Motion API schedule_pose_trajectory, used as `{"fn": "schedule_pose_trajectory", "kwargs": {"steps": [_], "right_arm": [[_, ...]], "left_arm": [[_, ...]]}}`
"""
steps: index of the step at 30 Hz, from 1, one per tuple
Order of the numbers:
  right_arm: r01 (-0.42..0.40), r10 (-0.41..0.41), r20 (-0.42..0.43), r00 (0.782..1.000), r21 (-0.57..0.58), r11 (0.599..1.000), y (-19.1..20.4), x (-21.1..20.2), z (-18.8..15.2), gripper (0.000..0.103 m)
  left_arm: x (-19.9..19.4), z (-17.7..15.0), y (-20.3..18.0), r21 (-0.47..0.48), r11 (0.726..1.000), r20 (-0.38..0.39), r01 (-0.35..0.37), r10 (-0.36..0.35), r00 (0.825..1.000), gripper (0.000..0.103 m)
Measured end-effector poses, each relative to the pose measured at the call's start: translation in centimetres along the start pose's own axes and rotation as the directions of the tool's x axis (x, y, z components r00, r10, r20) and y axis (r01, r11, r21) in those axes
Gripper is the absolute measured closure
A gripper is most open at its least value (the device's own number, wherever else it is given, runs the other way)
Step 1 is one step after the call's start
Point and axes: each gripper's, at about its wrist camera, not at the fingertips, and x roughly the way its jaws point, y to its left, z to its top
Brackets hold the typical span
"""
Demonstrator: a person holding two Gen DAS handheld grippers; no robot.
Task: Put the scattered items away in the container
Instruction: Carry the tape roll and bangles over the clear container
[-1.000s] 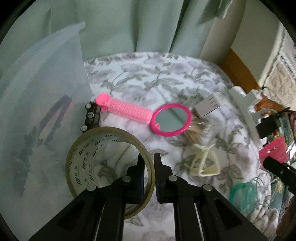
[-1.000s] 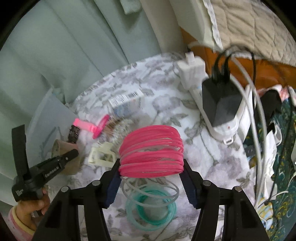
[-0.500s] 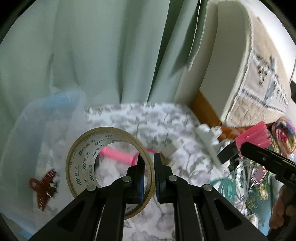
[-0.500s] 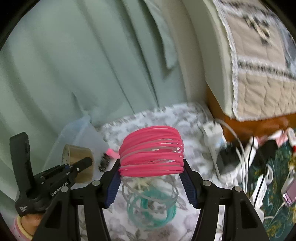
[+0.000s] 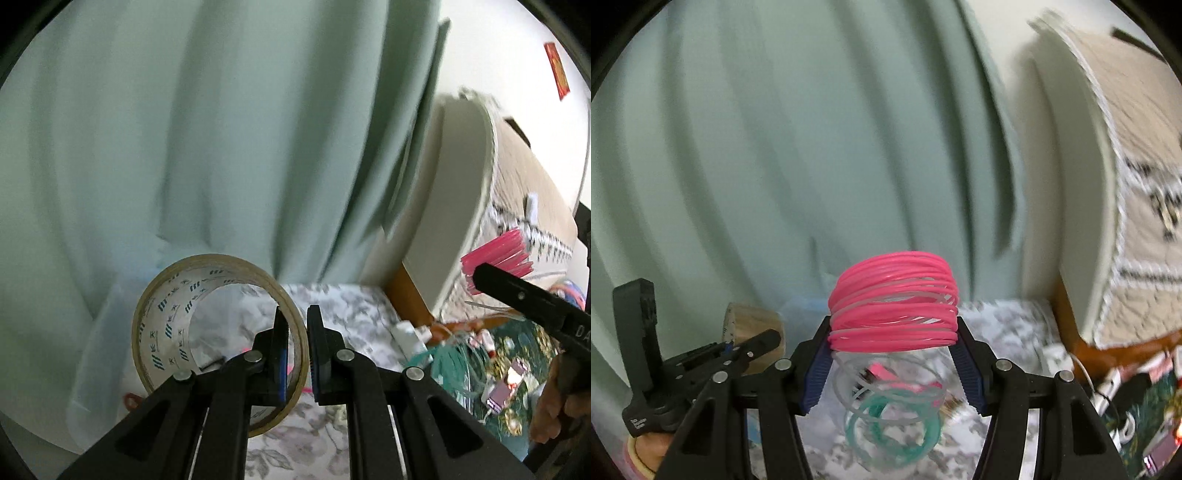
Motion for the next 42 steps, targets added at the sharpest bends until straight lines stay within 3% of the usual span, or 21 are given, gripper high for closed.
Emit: {"fn": "schedule_pose_trajectory", "kwargs": {"steps": [8, 17, 29, 42], "right_arm": [[-0.109, 0.115, 0.049, 0.992, -0.099, 0.989, 5.7, 0.2, 3.1, 0.039], [-0.199, 0.208, 0.035, 0.977, -0.175, 0.964, 10.6, 2.1, 4.3, 0.039], [-0.263, 0.262, -0.034, 0.965, -0.219, 0.940, 14.8, 5.7, 4.7, 0.039], [-0.306, 0.282, -0.131, 0.950, -0.242, 0.921, 16.9, 10.3, 2.7, 0.039]], "left_arm": [[-3.2, 1.1, 4.0, -0.065, 0.997, 0.061, -0.048, 0.052, 0.997, 0.093], [-5.2, 1.0, 7.8, -0.126, 0.988, 0.087, -0.089, 0.100, 0.991, 0.093], [-5.1, -0.5, 10.6, -0.178, 0.976, 0.068, -0.127, 0.141, 0.988, 0.093], [-3.2, -2.3, 13.3, -0.226, 0.962, 0.009, -0.152, 0.158, 0.987, 0.093]]}}
